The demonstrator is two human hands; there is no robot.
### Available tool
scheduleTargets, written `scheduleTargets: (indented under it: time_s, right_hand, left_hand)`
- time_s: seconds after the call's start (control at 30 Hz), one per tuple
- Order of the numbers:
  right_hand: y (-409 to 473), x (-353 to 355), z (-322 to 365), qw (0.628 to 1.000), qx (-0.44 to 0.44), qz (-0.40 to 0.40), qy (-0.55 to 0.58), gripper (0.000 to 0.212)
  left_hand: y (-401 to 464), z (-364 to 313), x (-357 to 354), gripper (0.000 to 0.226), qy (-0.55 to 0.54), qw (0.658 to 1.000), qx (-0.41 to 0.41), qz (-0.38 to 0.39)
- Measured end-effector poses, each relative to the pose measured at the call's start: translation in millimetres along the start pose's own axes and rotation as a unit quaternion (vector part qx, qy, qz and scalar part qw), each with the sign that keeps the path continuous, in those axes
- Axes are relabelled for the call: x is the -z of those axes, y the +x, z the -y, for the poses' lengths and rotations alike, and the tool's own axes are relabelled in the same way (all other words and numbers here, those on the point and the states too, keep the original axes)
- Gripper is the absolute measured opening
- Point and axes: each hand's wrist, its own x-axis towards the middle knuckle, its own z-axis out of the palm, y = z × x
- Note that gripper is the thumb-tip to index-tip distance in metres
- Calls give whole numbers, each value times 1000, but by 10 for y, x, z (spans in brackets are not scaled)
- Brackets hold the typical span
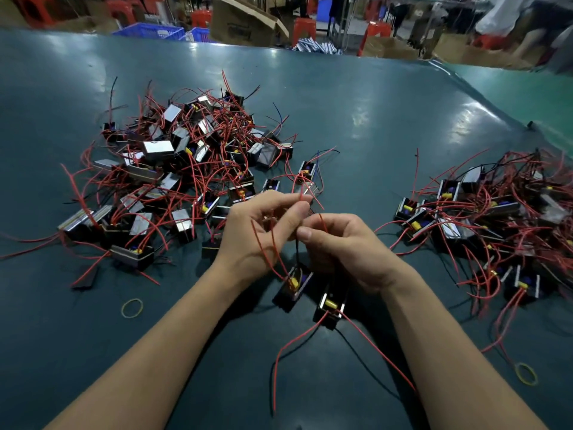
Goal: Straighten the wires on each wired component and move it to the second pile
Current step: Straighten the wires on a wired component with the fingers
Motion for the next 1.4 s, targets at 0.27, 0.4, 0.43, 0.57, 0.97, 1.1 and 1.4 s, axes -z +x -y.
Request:
scheduleTargets:
  time_s: [0.27,0.4,0.43,0.57,0.97,1.1,1.4]
  right_hand:
    - [8,62,11,997,14,-67,-44,10]
    - [13,109,62,991,13,-135,-15,6]
    - [13,115,75,989,17,-149,-3,6]
    - [8,94,88,984,48,-170,8,7]
    - [38,26,81,987,65,-142,27,7]
    - [60,37,59,984,86,-153,23,15]
    - [82,34,21,976,111,-186,24,12]
  left_hand:
    - [-8,54,24,12,-192,974,116,-11]
    - [9,77,69,16,-234,964,129,13]
    - [6,76,69,16,-243,960,138,20]
    - [-43,62,26,14,-238,955,172,43]
    - [-47,48,-91,12,-287,916,279,7]
    - [-69,35,-124,10,-279,926,253,38]
    - [-69,53,-130,9,-150,969,197,-3]
